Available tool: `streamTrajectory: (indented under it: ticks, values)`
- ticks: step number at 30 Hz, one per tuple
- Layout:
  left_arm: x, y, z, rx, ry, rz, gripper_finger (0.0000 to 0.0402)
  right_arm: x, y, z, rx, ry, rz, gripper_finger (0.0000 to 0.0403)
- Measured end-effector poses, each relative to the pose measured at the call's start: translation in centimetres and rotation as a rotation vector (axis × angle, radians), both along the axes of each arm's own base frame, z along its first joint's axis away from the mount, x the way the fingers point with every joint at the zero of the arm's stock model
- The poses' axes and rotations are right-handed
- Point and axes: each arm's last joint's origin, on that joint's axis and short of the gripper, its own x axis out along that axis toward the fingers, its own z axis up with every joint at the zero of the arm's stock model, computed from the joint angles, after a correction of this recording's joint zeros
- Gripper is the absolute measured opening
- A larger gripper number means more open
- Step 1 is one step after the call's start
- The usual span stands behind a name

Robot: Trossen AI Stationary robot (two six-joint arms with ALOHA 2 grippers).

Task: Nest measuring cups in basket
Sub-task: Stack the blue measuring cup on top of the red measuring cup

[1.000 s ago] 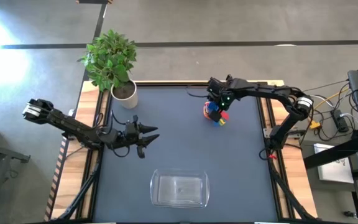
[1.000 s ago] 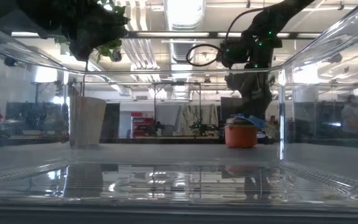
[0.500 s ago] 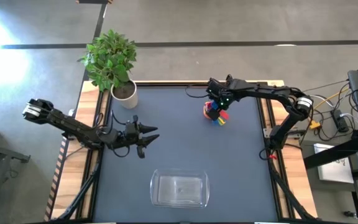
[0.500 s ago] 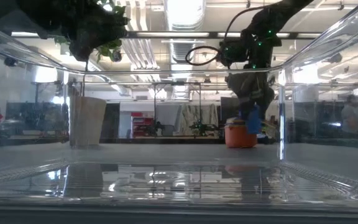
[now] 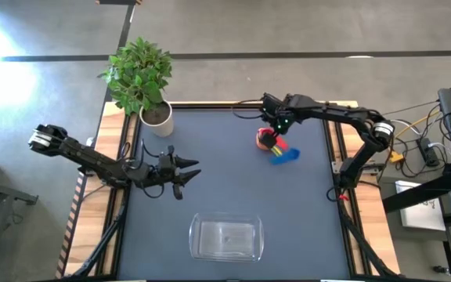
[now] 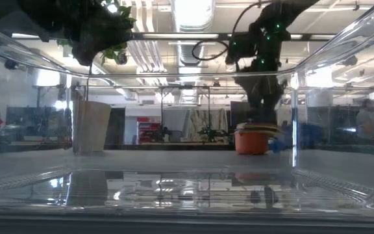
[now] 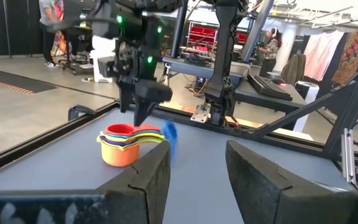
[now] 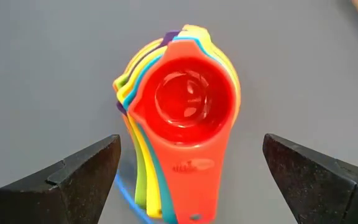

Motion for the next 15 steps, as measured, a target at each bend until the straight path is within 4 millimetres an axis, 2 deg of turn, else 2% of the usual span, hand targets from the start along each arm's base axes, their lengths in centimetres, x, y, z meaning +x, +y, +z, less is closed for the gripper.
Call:
streamTrajectory:
  ticks: [4, 8, 11, 15]
  values:
    - [0.0, 0.0, 0.0, 0.0, 0.001, 0.0, 0.0137, -0.2, 0.2, 2.4, -0.001, 0.007, 0.014, 0.0381]
    - [0.0, 0.0, -0.1, -0.003, 0.006, 0.0, 0.0137, -1.5, 2.2, 4.9, -0.037, -0.011, 0.042, 0.0381]
    - [0.0, 0.0, -0.1, -0.001, 0.012, 0.0, 0.0137, -3.4, 4.3, 5.5, -0.069, 0.013, 0.042, 0.0381]
    - [0.0, 0.0, -0.1, -0.001, 0.012, 0.0, 0.0137, -5.8, 6.5, 4.9, -0.067, -0.014, -0.047, 0.0381]
